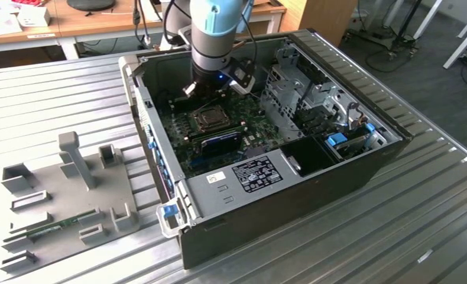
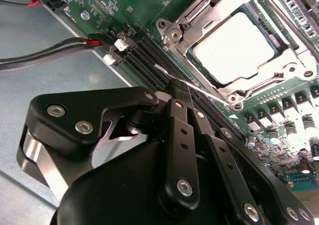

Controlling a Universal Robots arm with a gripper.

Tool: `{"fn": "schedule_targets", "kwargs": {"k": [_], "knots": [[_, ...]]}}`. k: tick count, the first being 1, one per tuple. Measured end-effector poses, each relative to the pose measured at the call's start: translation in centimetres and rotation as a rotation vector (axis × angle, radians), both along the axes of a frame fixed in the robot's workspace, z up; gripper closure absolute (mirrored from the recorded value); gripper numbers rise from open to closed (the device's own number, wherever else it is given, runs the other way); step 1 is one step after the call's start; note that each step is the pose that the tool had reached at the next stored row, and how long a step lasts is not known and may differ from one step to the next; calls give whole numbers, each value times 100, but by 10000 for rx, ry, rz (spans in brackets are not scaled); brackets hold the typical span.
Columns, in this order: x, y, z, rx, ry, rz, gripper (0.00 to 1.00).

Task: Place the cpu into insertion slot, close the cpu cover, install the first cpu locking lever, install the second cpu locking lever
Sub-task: 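Install the first cpu locking lever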

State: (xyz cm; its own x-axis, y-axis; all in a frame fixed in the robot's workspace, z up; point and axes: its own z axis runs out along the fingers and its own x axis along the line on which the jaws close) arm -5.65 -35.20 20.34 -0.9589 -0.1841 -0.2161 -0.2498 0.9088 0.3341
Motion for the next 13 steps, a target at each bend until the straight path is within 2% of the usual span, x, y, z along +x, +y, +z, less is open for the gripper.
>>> {"fn": "schedule_targets", "kwargs": {"k": [13], "knots": [[18, 0, -48, 0, 0, 0, 90]]}}
